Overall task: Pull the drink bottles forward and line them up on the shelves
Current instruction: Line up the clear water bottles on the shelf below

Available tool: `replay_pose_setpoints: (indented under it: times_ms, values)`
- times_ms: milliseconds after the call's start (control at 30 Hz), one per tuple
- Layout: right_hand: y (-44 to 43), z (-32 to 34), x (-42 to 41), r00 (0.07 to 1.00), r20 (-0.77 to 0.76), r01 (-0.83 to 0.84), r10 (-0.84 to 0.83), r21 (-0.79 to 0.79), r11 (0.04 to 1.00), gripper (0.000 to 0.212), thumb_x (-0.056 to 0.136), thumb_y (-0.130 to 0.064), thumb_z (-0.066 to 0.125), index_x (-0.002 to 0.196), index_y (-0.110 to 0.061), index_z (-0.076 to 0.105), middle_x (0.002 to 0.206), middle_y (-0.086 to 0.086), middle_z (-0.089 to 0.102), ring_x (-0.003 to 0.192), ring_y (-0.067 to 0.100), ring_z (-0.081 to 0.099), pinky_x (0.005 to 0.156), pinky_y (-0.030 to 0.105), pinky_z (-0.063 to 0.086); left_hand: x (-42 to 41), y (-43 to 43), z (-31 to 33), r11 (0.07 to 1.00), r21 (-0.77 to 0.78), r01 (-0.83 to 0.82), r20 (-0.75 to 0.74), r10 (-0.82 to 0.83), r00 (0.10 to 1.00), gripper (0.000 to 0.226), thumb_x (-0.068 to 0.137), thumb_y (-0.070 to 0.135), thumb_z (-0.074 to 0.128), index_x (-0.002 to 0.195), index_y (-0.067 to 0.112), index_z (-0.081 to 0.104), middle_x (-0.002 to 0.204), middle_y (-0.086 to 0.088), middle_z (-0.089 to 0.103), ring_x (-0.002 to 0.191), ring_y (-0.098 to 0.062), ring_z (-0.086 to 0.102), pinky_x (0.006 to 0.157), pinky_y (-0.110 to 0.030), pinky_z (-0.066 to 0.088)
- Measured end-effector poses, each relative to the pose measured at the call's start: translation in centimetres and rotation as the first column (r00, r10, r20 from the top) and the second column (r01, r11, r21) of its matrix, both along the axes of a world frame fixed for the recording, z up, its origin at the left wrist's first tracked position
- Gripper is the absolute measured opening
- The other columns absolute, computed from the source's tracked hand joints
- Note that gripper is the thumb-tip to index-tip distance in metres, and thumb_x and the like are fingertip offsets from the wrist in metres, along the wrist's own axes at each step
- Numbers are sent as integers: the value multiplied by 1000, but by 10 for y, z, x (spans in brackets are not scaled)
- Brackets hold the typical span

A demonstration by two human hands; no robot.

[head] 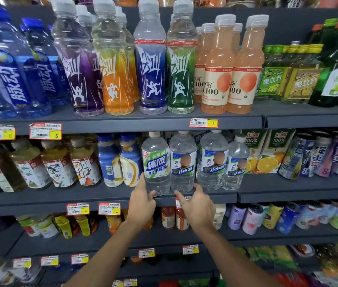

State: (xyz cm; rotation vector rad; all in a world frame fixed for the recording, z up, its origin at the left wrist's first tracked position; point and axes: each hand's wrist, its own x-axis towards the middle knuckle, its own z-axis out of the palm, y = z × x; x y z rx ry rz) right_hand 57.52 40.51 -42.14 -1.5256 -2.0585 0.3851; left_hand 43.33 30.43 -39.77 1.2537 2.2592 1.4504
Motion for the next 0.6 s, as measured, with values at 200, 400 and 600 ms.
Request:
replay_pose_setpoints:
  times_ms: [200,400,600]
  values:
    - [-4,-5,1,1000,16,21,-22,40,999,80,89,-78,44,142,-19,49,91,4,75,93,25,71,75,36,48,-7,-1,0,999,-50,-16,-58,13,998,64,94,0,58,150,21,36,124,2,65,97,5,62,77,-12,47]
    - [-2,-16,18,990,-140,4,3,51,999,57,94,-63,55,133,-24,65,48,-13,51,66,13,64,59,30,43,-10,-10,-9,981,-94,-168,-388,120,914,60,91,40,70,141,12,52,103,-6,69,100,-27,61,90,-43,46]
    - [15,-9,22,997,-36,-65,69,94,993,50,88,-69,57,117,-31,72,53,-15,56,79,14,70,67,30,48,-24,-4,-6,990,-116,-79,-227,51,972,67,82,42,79,138,17,54,118,-1,68,108,-18,62,92,-37,53]
